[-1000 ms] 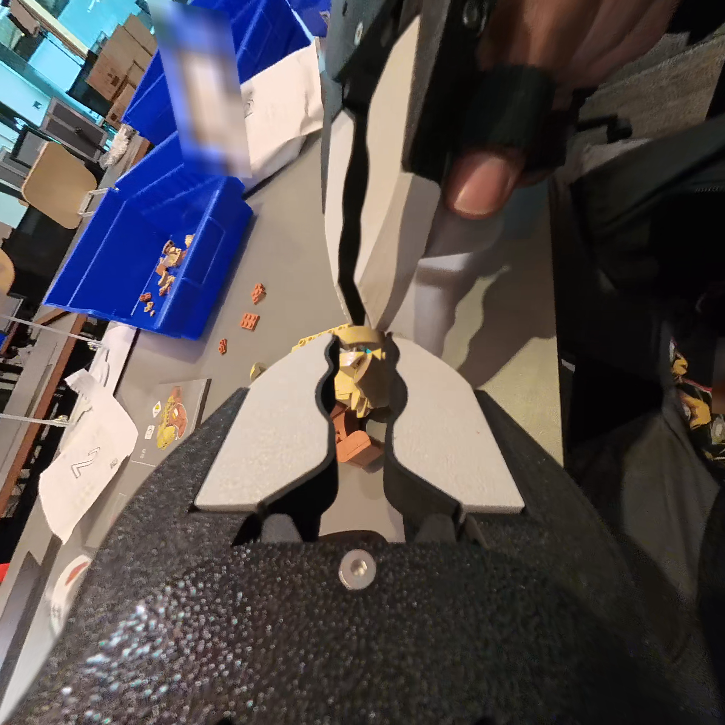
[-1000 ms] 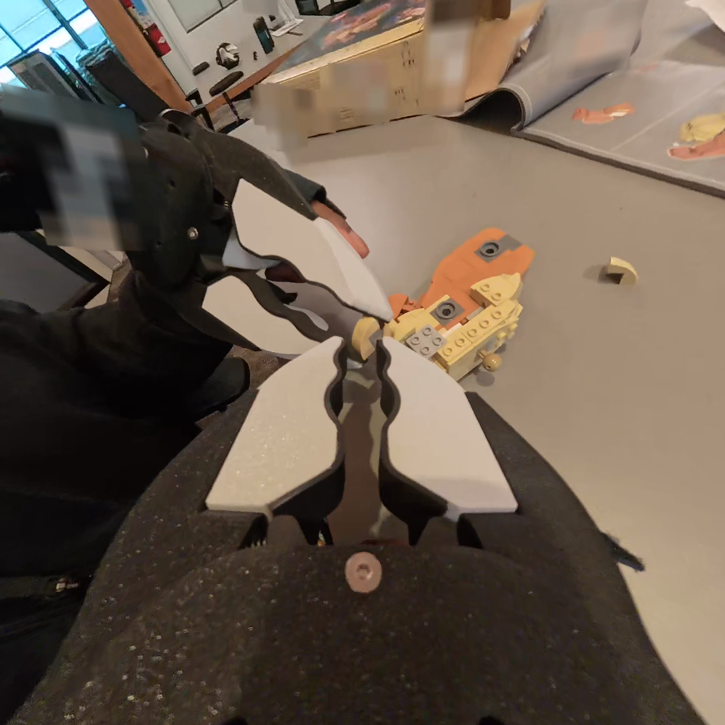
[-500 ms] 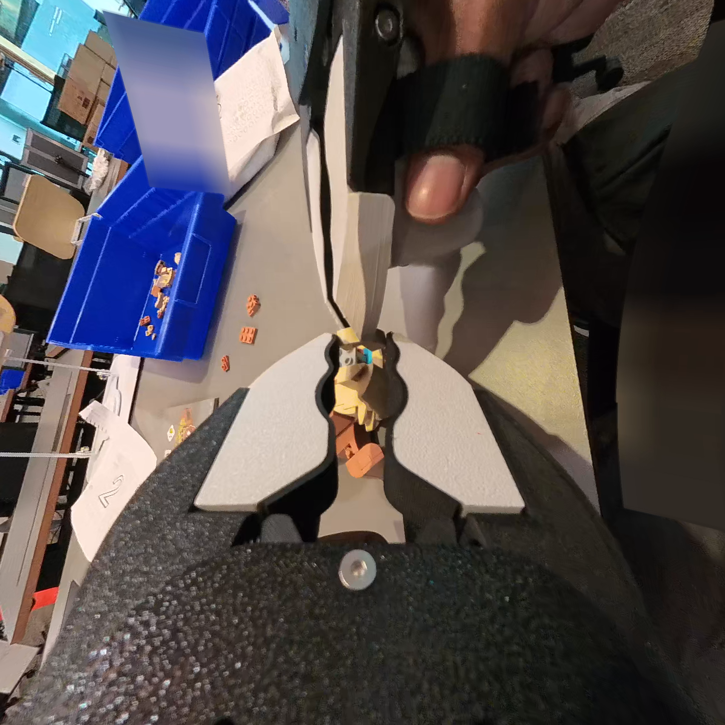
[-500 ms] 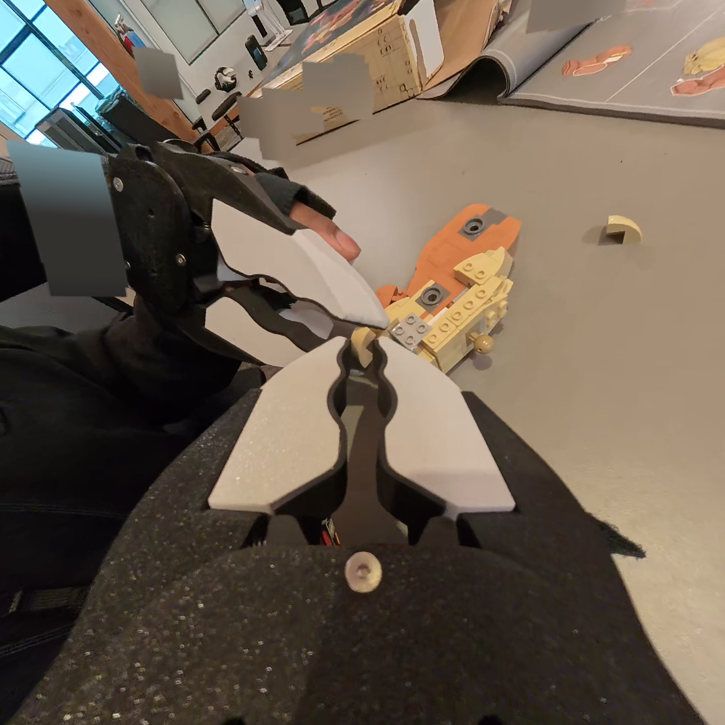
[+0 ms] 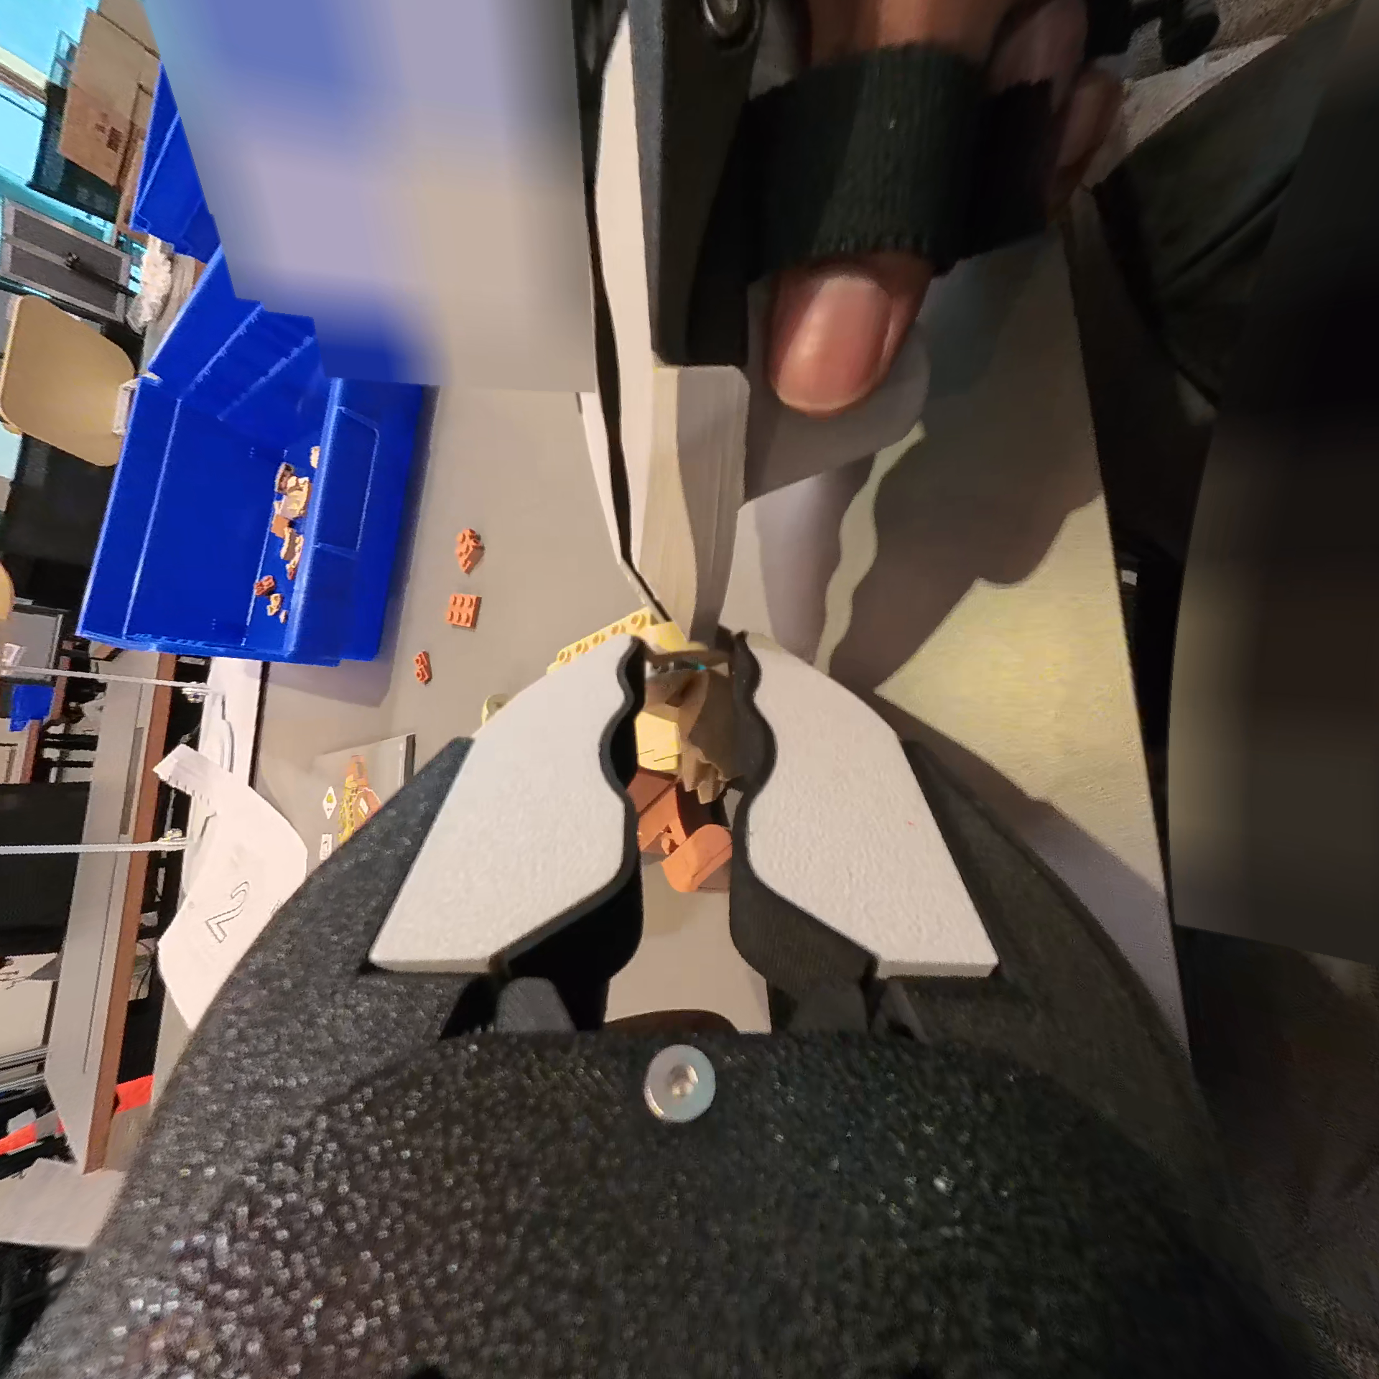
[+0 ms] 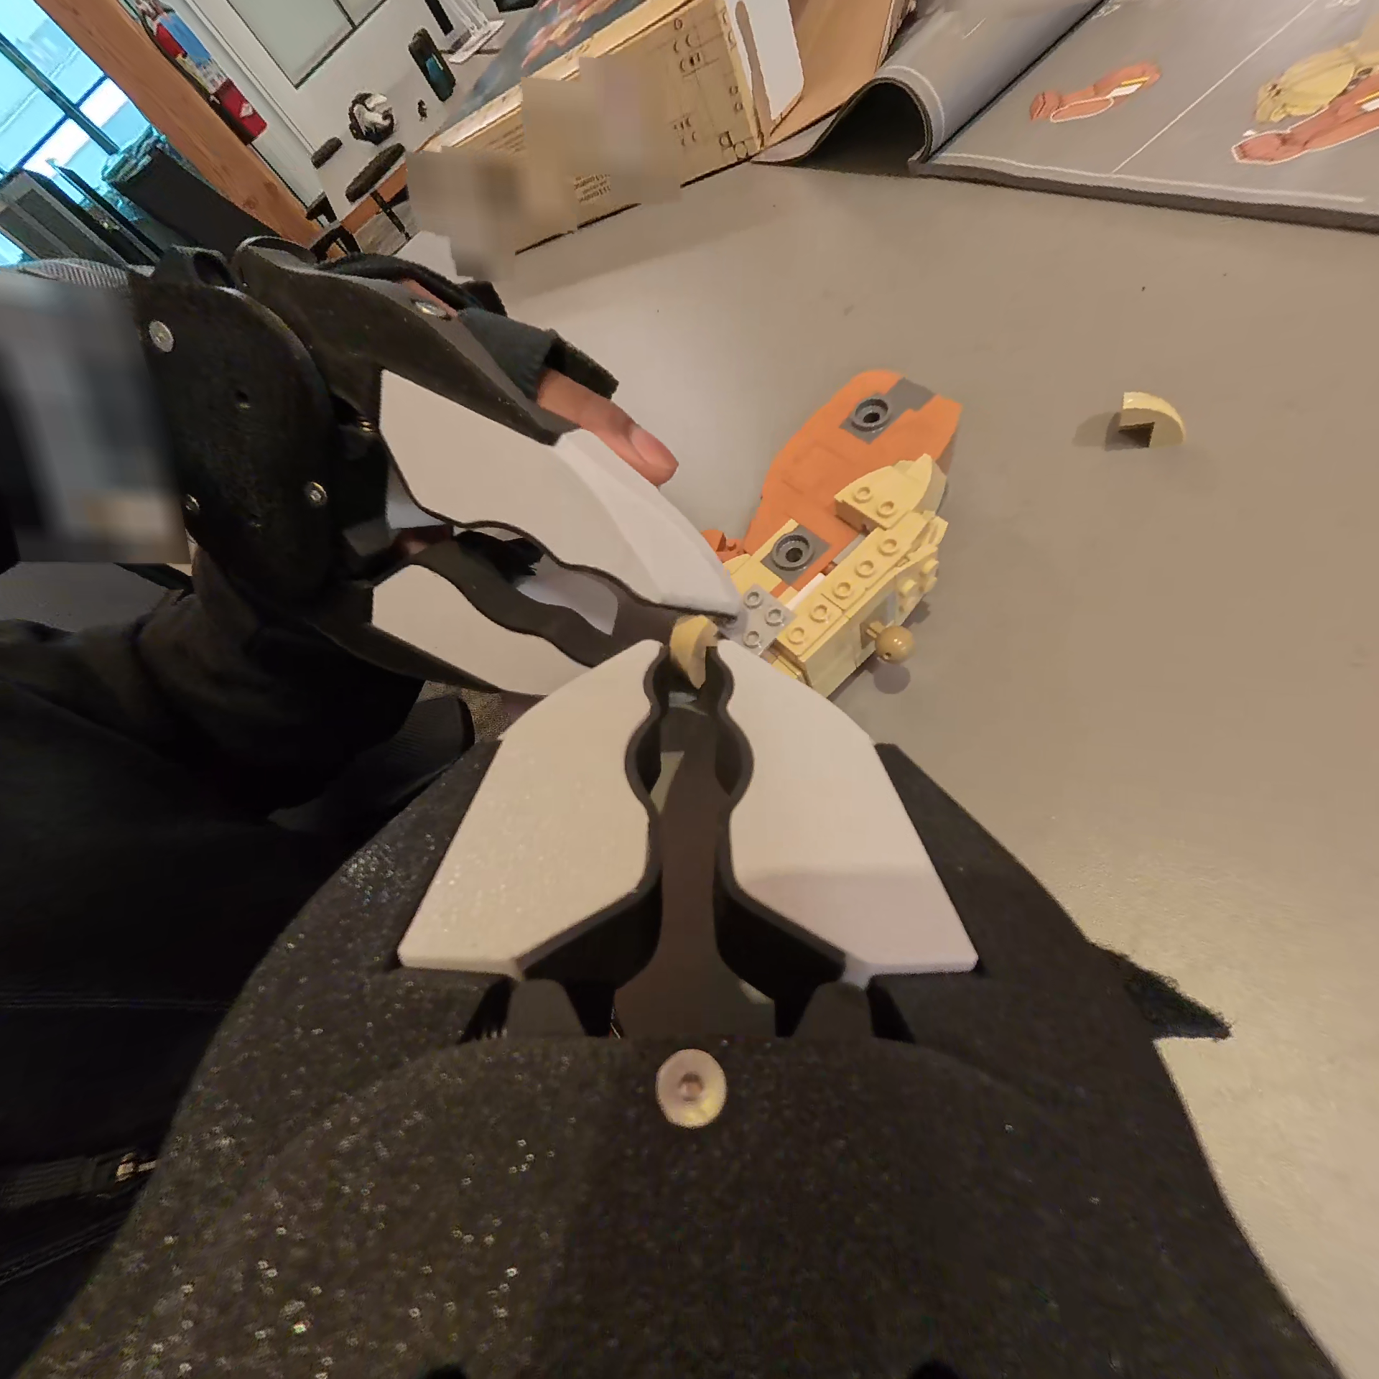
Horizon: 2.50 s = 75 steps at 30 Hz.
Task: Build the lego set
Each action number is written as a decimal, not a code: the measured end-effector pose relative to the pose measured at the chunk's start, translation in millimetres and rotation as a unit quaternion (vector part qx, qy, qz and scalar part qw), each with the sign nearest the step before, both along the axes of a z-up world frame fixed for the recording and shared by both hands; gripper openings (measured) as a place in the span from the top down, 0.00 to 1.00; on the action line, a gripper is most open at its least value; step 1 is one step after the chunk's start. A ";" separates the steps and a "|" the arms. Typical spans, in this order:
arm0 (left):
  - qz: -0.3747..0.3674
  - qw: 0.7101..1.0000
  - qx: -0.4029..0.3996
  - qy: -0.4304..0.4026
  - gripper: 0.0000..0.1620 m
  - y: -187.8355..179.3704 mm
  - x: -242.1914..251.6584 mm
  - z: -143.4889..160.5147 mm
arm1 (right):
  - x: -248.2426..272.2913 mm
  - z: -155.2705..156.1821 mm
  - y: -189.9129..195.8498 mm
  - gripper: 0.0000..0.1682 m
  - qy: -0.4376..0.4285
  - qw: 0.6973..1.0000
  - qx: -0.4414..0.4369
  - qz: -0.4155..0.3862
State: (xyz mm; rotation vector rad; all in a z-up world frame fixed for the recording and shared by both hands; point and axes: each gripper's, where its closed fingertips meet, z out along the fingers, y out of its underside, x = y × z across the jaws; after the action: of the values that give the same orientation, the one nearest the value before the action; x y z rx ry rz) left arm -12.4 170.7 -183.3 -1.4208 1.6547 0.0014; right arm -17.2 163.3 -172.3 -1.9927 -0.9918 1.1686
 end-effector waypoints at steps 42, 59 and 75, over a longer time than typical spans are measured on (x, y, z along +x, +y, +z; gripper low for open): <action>0.080 0.997 0.017 0.002 0.85 17.3 -16.3 -4.9 | -10.3 -16.7 17.4 0.97 -0.086 0.994 0.052 -0.032; 0.110 0.994 0.012 -0.023 0.85 20.0 -27.0 -1.8 | -17.8 -19.0 17.9 0.97 -0.091 0.994 0.060 -0.024; 0.120 0.992 0.020 -0.030 0.85 23.7 -36.1 0.8 | -22.0 -20.1 17.0 0.97 -0.094 0.994 0.062 -0.014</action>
State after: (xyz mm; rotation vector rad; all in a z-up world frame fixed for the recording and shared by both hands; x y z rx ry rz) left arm -48.5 194.4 -182.5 -1.5658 1.4195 0.1256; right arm -39.3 180.3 -192.4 -2.0383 -1.0991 0.8942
